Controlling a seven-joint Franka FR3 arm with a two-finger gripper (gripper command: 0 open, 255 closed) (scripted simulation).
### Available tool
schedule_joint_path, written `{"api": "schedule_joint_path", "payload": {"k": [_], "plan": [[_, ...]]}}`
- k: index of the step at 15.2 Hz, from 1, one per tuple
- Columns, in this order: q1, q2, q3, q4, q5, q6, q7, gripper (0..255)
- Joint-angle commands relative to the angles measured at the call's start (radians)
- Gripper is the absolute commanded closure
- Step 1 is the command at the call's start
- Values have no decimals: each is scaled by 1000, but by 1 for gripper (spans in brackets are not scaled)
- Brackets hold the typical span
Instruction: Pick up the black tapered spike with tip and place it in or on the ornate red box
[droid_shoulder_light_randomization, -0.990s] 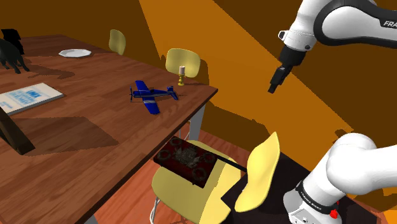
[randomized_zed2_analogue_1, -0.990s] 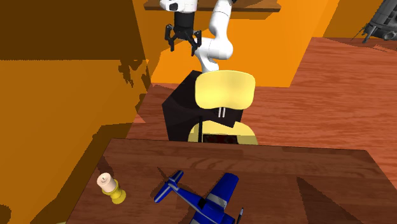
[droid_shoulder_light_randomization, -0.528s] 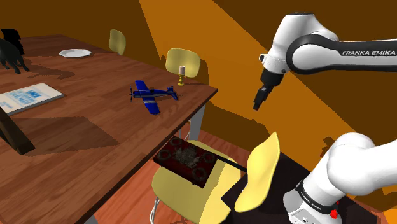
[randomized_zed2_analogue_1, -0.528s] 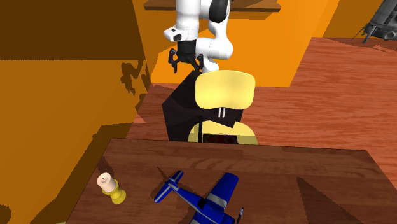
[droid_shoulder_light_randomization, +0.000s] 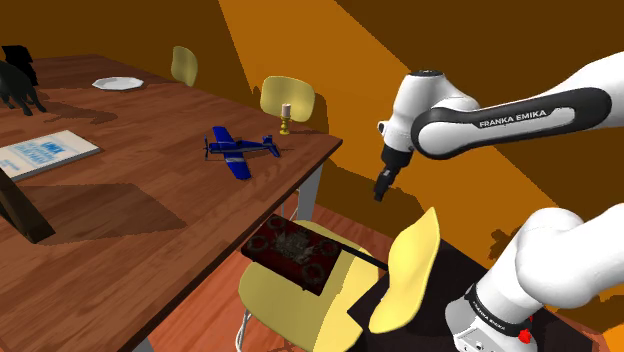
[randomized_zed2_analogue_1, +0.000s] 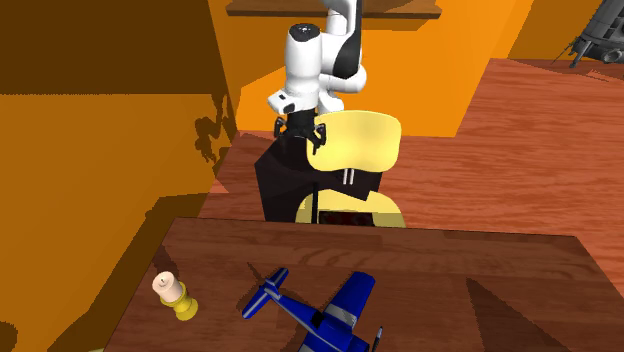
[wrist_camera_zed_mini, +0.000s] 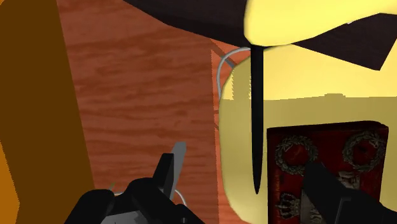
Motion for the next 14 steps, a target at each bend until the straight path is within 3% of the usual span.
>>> {"api": "schedule_joint_path", "payload": {"k": [1,14], "plan": [[8,46,5,-25,3,62,1,0],[50,558,64,-11,-26,493,59,0]]}}
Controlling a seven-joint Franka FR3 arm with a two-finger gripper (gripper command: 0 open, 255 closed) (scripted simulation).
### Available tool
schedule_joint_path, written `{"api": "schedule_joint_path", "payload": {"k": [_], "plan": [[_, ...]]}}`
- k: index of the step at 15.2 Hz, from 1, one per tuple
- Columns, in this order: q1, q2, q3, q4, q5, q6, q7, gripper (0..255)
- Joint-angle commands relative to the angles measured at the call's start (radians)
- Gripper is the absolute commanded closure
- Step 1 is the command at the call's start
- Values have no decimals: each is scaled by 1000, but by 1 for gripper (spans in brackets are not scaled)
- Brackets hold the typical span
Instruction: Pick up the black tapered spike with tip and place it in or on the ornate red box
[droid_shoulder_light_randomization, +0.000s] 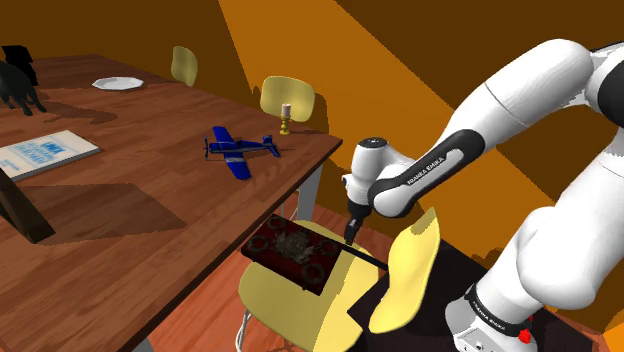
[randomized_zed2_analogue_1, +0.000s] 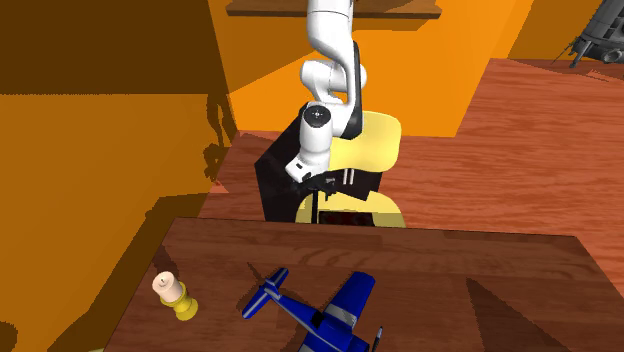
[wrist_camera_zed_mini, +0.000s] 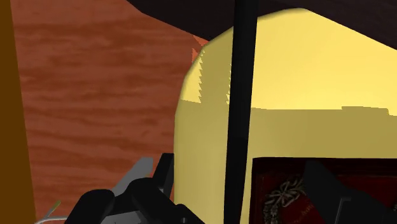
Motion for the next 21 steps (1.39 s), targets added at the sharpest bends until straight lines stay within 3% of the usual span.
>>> {"api": "schedule_joint_path", "payload": {"k": [1,9,17,18,21], "plan": [[7,83,7,17,-16,56,16,0],[14,219,-15,25,-74,181,59,0],[22,219,-22,25,-70,181,56,0],[24,213,-19,23,-67,177,58,255],[23,213,-18,24,-66,175,56,255]]}}
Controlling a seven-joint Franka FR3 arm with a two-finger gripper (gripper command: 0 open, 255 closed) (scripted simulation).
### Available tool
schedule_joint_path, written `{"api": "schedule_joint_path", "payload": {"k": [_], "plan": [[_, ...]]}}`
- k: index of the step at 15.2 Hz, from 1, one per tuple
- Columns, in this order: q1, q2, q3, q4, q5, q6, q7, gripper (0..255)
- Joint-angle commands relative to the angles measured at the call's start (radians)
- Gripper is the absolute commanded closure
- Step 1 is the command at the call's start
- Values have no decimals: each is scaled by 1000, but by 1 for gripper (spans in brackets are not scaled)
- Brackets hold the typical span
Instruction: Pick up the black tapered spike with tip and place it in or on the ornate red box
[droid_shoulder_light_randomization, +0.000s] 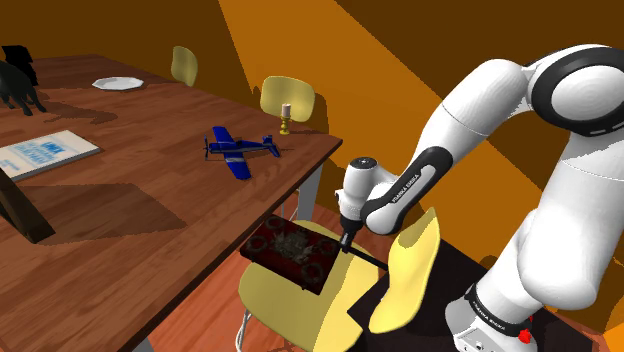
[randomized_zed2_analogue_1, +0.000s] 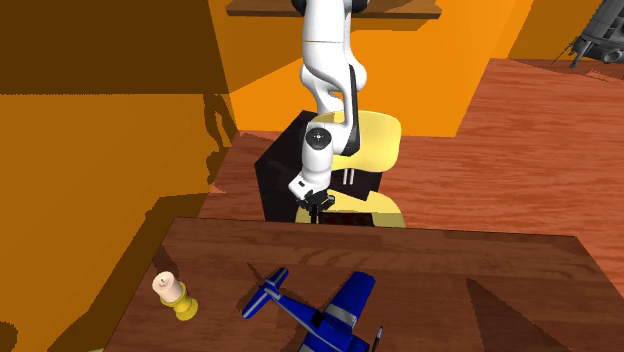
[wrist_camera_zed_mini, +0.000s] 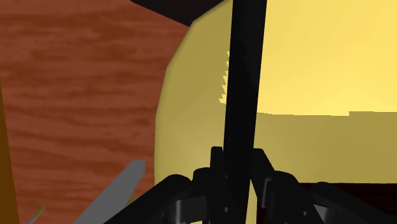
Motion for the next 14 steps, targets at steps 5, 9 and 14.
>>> {"api": "schedule_joint_path", "payload": {"k": [5,9,14], "plan": [[-2,-11,3,-19,-1,-6,-8,255],[-1,-42,6,-20,14,-37,-19,255],[-5,-126,17,-27,47,-113,-44,255]]}}
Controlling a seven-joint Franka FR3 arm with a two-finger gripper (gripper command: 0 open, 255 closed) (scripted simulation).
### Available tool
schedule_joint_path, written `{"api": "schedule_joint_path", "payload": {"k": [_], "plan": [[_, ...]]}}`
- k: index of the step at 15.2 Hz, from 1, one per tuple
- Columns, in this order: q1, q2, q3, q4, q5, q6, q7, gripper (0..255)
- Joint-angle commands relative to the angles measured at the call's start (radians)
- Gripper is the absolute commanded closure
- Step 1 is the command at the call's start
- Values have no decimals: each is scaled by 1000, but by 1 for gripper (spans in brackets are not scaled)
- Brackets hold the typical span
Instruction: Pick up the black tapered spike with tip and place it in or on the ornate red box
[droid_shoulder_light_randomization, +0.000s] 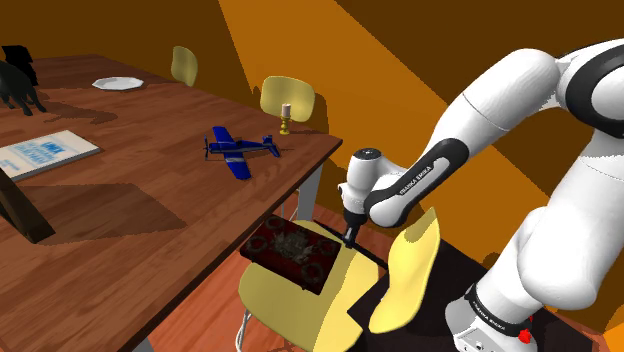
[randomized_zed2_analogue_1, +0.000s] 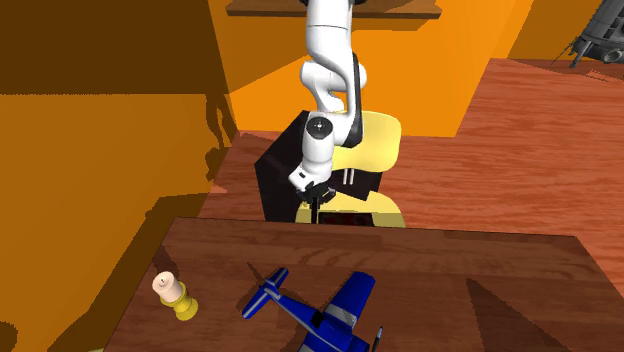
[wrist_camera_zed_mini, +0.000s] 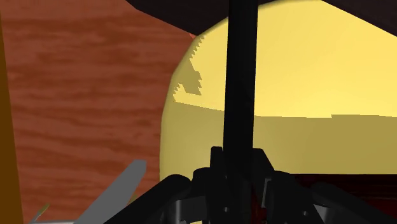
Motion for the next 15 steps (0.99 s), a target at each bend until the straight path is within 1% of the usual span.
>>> {"api": "schedule_joint_path", "payload": {"k": [1,15], "plan": [[-1,-32,3,-2,12,-34,-12,255],[6,-237,5,19,67,-258,-57,255]]}}
